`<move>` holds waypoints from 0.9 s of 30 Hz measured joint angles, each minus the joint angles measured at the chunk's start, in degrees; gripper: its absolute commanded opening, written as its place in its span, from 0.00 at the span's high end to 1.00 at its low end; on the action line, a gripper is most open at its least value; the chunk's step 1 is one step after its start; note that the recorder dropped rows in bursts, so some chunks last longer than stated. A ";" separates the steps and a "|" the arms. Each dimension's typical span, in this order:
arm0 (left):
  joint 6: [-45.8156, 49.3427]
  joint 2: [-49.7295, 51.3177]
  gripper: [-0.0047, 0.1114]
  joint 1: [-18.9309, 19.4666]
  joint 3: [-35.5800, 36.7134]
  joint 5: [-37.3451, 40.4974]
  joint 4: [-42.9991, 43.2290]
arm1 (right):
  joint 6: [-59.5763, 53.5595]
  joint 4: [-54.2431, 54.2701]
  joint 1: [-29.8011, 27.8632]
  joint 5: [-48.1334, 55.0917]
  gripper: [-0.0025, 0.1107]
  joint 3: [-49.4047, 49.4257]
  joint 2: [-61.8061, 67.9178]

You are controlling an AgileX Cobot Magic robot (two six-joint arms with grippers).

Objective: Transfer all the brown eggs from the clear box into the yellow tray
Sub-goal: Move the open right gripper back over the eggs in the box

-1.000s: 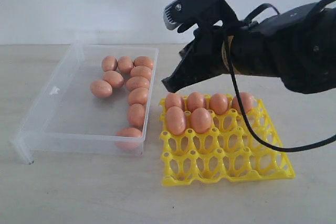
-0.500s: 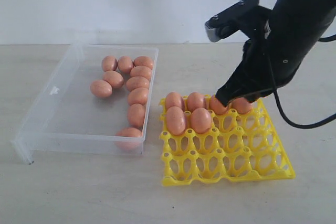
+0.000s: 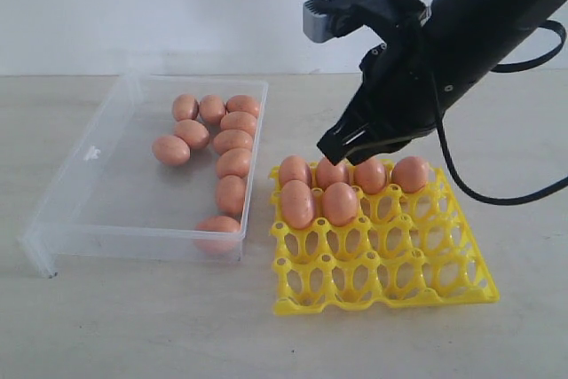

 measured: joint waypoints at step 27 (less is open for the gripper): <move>0.00 0.00 1.00 0.00 0.00 0.00 0.00 | 3.92 16.48 7.68 10.42 0.98 -20.96 19.24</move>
